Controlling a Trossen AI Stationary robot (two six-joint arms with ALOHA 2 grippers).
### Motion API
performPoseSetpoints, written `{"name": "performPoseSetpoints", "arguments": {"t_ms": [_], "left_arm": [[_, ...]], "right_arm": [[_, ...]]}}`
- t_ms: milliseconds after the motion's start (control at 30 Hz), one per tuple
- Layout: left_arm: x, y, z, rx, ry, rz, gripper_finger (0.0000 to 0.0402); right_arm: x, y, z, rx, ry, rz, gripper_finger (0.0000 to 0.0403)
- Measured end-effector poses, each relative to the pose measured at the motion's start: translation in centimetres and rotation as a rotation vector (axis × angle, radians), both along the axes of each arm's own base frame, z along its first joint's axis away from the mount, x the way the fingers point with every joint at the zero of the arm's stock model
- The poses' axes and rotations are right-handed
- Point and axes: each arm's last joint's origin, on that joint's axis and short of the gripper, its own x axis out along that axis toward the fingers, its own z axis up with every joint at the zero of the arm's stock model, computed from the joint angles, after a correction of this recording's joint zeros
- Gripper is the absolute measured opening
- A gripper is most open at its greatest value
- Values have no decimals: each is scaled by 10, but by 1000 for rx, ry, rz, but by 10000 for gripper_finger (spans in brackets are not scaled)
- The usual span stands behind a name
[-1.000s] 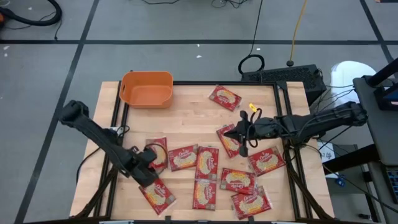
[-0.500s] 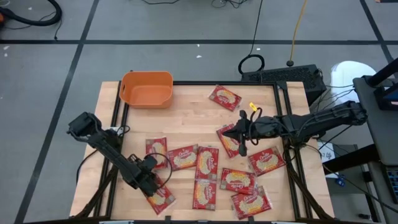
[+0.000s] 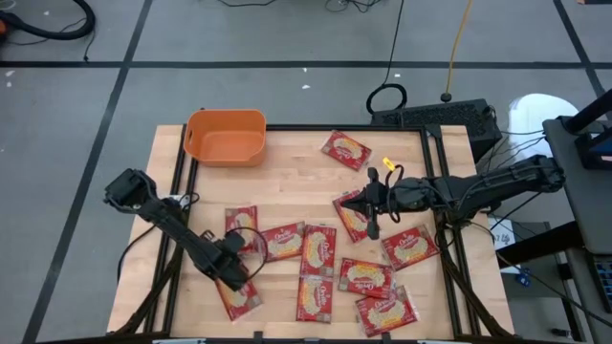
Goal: Sort popcorn bags into baskets
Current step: Put the red popcorn bag into the orange container
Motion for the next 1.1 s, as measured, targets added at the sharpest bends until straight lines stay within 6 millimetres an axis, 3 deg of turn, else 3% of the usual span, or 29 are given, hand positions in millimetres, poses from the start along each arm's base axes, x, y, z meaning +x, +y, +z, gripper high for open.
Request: {"name": "performPoseSetpoints", "arguments": {"t_ms": [200,433,567,867,967,1100], "left_arm": [[-1,14,21,-11,-57,14,95],[-2,23,30,-3,-65,4,78],[-5,27,23,-19,-41,12,106],[-17,35,2,-6,-38,95,219],[-21,38,-3,-4,-36,87,230],[-21,41,-9,-12,-53,0,208]], "right_arm": [[0,0,0,-13,3,7,0],[0,0,-3,-16,5,11,0],[-2,0,-13,-12,36,9,0],[-4,0,-26,4,46,3,0],[-4,0,-25,3,33,4,0],[-3,0,-22,-12,1,12,0]]}}
